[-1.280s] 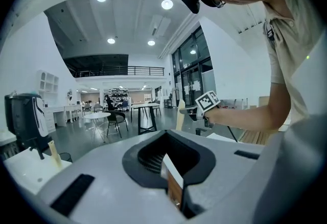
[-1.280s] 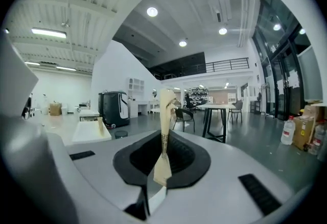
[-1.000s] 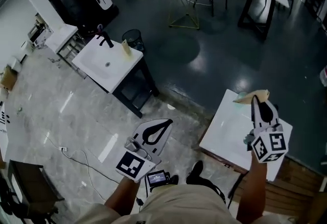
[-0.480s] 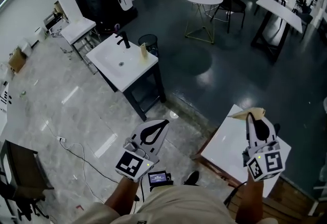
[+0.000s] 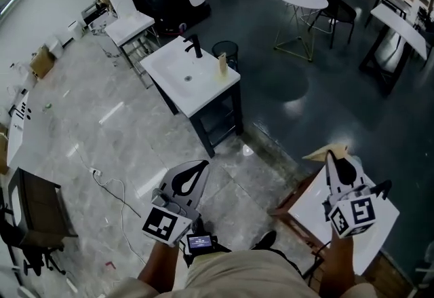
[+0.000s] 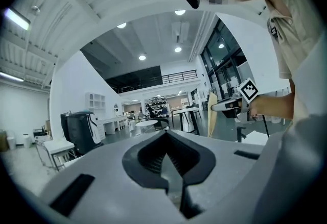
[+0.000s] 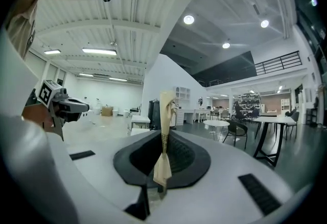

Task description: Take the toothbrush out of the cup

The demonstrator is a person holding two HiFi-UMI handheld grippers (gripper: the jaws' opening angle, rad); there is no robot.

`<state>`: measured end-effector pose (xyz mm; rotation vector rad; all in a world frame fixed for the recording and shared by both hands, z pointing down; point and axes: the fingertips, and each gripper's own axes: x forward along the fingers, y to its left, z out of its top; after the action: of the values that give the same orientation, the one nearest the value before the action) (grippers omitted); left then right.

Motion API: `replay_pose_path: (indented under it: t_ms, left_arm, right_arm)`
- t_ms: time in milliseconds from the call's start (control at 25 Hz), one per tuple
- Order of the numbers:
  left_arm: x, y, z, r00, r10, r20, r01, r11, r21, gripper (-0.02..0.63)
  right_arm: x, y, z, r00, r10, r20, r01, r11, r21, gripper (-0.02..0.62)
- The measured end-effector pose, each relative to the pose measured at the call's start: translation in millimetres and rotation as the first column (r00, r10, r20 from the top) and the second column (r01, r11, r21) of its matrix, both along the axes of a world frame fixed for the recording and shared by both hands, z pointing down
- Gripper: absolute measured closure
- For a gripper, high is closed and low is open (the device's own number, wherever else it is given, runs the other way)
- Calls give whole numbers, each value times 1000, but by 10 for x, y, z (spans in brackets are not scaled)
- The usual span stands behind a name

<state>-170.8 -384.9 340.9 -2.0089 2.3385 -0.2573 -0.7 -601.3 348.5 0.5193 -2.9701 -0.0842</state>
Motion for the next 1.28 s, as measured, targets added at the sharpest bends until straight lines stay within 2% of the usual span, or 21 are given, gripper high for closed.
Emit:
replay_pose_path:
  t_ms: [160, 480, 600, 760, 880, 1040, 1280]
  left_arm:
    - [-616, 340, 45, 1000, 2, 1, -2, 1000, 15, 601]
    - [-2024, 1099, 33, 997, 79, -7, -78, 996, 31, 601]
    - [-2402, 1258, -33, 993, 121, -6, -121, 991, 50, 601]
    - [-2732, 1413, -120, 988, 156, -6, -155, 985, 81, 601]
    - [-2908, 1410, -121, 986, 168, -11, -166, 981, 100, 601]
    - [-3087, 1168, -120, 981, 194, -25, -190, 977, 94, 601]
    - [-3330, 712, 97, 978, 206, -28, -205, 978, 49, 601]
  right_arm:
    - [-477, 237, 60, 998, 56, 5, -56, 998, -2, 572]
    - [-1552, 995, -48, 982, 185, 32, -185, 983, 9, 572]
    - [-1899, 1264, -146, 976, 214, 45, -215, 977, 6, 572]
    - [-2269, 1583, -266, 977, 208, 44, -210, 977, 24, 572]
    - [-2410, 1638, -301, 976, 217, 35, -218, 975, 37, 572]
    - [-2561, 1477, -320, 971, 237, 19, -237, 971, 32, 572]
    - [-2787, 1066, -64, 968, 250, 21, -250, 968, -6, 572]
